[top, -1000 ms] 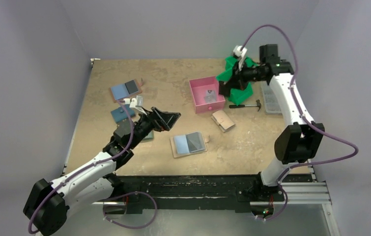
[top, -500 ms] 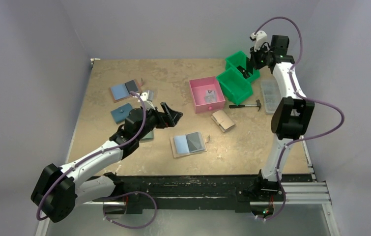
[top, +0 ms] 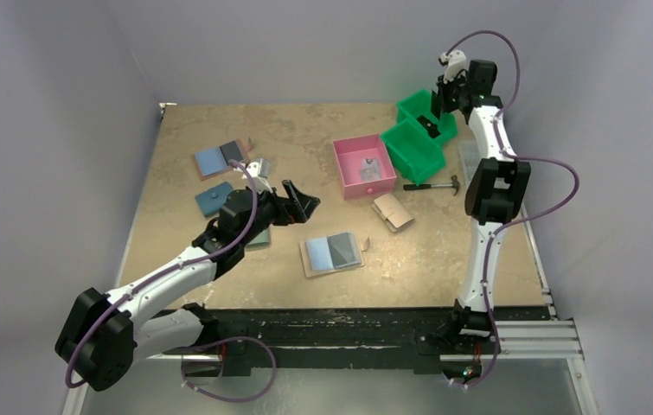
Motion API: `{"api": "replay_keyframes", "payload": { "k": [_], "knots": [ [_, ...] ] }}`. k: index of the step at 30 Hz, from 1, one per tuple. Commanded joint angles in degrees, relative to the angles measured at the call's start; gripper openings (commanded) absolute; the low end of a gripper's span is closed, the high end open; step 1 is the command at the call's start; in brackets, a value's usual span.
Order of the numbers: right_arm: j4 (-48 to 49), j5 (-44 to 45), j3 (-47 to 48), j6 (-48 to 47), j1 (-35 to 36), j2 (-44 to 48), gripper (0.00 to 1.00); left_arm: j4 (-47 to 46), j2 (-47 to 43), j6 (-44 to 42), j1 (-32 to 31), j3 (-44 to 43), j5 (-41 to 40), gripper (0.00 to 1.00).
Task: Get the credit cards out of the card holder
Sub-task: Move the storage box to the corner of the board, then place the credit card in the storage box.
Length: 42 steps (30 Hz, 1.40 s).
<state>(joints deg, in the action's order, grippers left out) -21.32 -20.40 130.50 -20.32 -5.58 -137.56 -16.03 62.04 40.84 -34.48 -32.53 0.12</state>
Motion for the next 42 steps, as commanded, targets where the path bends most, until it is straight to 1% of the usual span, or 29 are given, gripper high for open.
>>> {"api": "replay_keyframes", "payload": {
  "k": [1, 8, 14, 25, 29, 30, 32, 35, 39, 42],
  "knots": [
    [2.8, 1.6, -0.2, 1.0, 0.0, -0.1, 0.00, -1.9, -0.4, -1.0, 0.6, -0.1, -0.4, 0.99],
    [3.0, 1.9, -7.4, -4.3, 0.0, 1.1, 0.00, -3.4, 0.1, -0.3, 0.7, 0.8, 1.3, 0.99],
    [-1.0, 0.2, -11.9, -9.7, -0.1, 3.4, 0.00, -3.5, -0.4, 0.2, 0.7, 1.5, 2.0, 0.99],
    [-3.3, -2.3, -29.7, -13.4, 0.1, 17.1, 0.00, -3.8, -1.3, 0.6, 0.8, 2.1, 2.3, 0.99],
    [-7.0, -4.1, -32.5, -15.9, 0.6, 19.1, 0.00, -4.1, -1.4, 1.1, 0.8, 2.4, 2.8, 0.99],
    [-7.0, -4.2, -33.0, -15.7, 0.7, 19.5, 0.00, -4.2, -1.4, 1.3, 0.8, 2.4, 2.9, 0.99],
    [-4.5, -3.4, -33.0, -12.3, 0.5, 19.9, 0.00, -4.5, -1.6, 1.5, 0.8, 2.6, 3.2, 0.99],
    [-1.7, -1.1, -29.9, -8.1, -0.3, 19.3, 0.00, -4.5, -1.9, 1.8, 0.8, 2.7, 3.4, 0.99],
    [-1.8, -1.7, -23.5, -2.4, -0.5, 15.0, 0.00, -4.1, -3.0, 1.9, 0.8, 2.9, 3.2, 0.99],
    [0.2, -3.4, -21.5, 3.5, -0.5, 12.6, 0.00, -3.8, -3.6, 1.8, 0.9, 3.1, 3.0, 0.99]
  ]
}}
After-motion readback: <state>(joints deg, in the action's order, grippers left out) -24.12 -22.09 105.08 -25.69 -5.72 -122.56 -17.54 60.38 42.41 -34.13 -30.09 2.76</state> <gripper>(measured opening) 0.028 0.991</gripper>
